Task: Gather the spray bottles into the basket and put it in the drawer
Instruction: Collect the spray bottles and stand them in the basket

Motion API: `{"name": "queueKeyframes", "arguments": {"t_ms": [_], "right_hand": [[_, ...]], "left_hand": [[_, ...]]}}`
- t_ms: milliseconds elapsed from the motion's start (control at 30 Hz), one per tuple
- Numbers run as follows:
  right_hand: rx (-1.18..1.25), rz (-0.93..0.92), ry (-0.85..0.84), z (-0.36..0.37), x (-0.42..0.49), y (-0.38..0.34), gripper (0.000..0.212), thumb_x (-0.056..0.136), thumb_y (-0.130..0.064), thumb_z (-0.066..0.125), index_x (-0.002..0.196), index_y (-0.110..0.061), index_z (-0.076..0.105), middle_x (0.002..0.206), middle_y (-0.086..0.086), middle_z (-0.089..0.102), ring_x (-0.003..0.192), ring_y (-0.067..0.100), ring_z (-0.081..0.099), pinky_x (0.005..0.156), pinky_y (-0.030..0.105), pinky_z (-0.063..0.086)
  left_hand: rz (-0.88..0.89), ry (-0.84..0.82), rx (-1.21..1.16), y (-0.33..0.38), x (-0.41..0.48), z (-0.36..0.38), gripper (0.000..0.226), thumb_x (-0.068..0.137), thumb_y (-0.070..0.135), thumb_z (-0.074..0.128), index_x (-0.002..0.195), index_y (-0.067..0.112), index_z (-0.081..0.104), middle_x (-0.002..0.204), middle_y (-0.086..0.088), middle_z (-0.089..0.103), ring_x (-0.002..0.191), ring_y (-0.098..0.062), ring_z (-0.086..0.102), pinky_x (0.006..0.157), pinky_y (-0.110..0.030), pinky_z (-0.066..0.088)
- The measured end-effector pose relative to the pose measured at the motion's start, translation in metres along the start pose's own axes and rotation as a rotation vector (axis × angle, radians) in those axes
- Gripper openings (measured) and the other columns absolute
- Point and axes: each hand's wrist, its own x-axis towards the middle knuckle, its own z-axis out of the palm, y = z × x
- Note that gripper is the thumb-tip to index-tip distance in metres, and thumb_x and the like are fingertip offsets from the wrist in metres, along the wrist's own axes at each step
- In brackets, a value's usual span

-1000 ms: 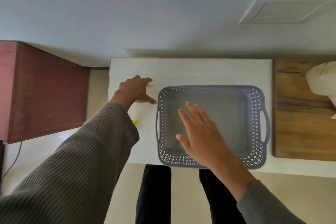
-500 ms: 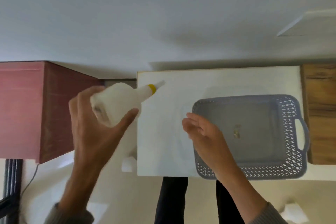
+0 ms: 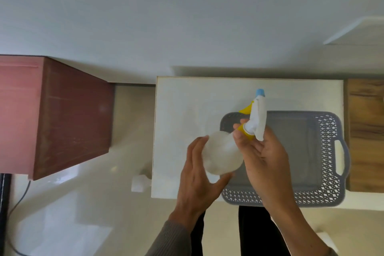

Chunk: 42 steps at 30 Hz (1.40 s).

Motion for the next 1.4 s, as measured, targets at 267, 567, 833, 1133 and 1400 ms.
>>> {"name": "queueKeyframes", "arguments": {"t_ms": [267,567,833,1133,1400], "right_hand": [[-0.125,-0.271,0.162,-0.028,0.004,0.033,0.035,0.082,-0.025,0.076,0.114,-0.014,0.067,0.110,-0.011,0.070,0.106,0.007,0.067,0.091,0.021,0.054],[-0.233,-0.327,0.163,-0.030,0.028,0.067,0.031,0.081,-0.017,0.081,0.109,-0.024,0.069,0.103,-0.020,0.068,0.097,0.002,0.068,0.083,0.023,0.057],[-0.316,-0.327,0.134,-0.025,0.034,0.077,0.033,0.080,-0.015,0.081,0.112,-0.016,0.071,0.102,-0.012,0.069,0.096,0.010,0.068,0.087,0.017,0.054],[-0.326,-0.298,0.132,-0.025,0.036,0.079,0.032,0.081,-0.018,0.081,0.111,-0.018,0.070,0.104,-0.008,0.071,0.097,0.010,0.068,0.085,0.026,0.057],[-0.334,-0.192,0.046,-0.035,0.036,0.085,0.057,0.079,-0.028,0.083,0.129,-0.018,0.059,0.122,-0.004,0.066,0.113,0.011,0.062,0.097,0.034,0.053]], "left_hand": [[0.096,-0.099,0.135,0.021,0.036,0.044,0.073,0.078,0.049,0.072,0.141,0.025,0.045,0.151,0.006,0.039,0.127,-0.006,0.048,0.090,-0.022,0.049],[0.003,-0.085,0.260,0.012,0.051,0.067,0.064,0.081,0.033,0.076,0.138,0.015,0.051,0.148,-0.001,0.046,0.132,-0.018,0.048,0.094,-0.036,0.052],[-0.044,-0.127,0.322,0.006,0.059,0.073,0.056,0.085,0.028,0.072,0.135,0.015,0.050,0.148,-0.001,0.046,0.128,-0.020,0.051,0.092,-0.041,0.055],[-0.033,-0.143,0.365,0.000,0.059,0.078,0.058,0.087,0.028,0.071,0.138,0.013,0.048,0.150,-0.004,0.043,0.133,-0.021,0.048,0.095,-0.041,0.054],[-0.009,-0.100,0.285,0.006,0.050,0.071,0.061,0.087,0.021,0.069,0.141,0.014,0.044,0.154,-0.006,0.037,0.136,-0.024,0.043,0.096,-0.040,0.053]]}}
